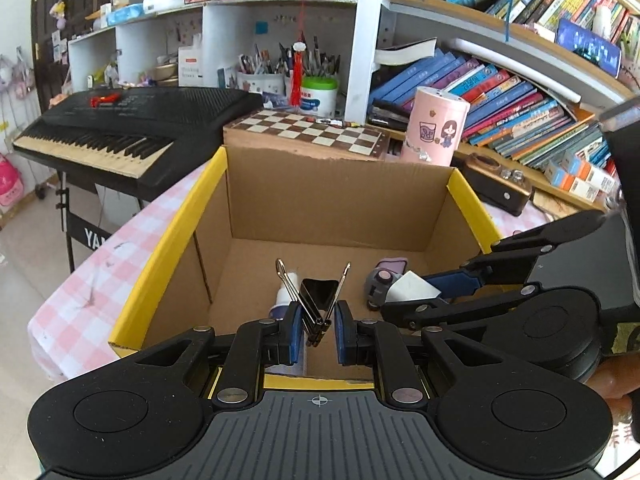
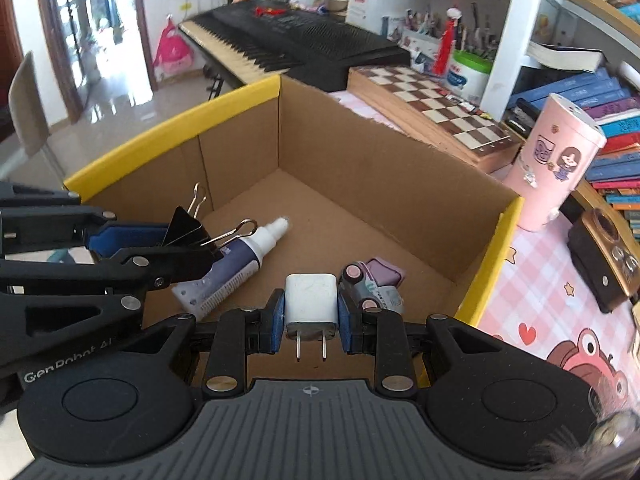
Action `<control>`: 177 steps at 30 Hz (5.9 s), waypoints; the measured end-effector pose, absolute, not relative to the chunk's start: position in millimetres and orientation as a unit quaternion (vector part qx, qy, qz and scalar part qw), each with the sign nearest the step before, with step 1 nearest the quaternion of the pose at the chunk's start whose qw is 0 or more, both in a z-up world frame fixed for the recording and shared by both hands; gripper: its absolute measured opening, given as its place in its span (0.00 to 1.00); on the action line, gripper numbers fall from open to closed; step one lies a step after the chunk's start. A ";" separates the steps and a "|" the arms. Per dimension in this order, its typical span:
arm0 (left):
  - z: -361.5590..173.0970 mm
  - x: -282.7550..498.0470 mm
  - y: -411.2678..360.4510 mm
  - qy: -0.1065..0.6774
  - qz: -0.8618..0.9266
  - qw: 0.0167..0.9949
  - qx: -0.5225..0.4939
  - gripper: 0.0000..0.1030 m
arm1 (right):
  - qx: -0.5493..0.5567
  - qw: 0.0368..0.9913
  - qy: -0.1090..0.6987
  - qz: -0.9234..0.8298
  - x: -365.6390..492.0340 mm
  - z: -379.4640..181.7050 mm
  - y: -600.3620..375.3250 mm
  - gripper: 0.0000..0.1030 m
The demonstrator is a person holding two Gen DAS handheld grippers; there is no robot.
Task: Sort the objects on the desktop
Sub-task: 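Lower the charger and binder clip into the yellow box and open both tools, then withdraw both open tools up out of the yellow box, then move both tools toward the small white card box and yellow tape roll, then grasp the white card box with the left tool while the right tool grasps the yellow tape roll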
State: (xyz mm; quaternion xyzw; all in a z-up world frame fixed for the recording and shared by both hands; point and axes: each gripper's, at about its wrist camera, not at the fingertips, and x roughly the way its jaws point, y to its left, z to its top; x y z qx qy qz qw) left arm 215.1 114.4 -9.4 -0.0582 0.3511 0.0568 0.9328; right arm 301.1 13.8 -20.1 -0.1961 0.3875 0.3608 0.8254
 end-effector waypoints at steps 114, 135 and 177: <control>2.5 11.2 52.5 0.314 -0.063 0.946 -0.047 0.87 | -0.009 0.942 0.332 0.052 9.2 -3.2 -122.0 0.64; -2.6 72.1 -24.0 0.337 -0.090 0.937 -0.029 0.87 | 0.006 0.934 0.355 0.034 69.8 -9.3 -200.4 0.65; -51.0 227.5 -138.1 0.402 -0.022 0.915 0.005 0.86 | 0.025 0.926 0.375 -0.038 275.3 -56.1 -377.1 0.86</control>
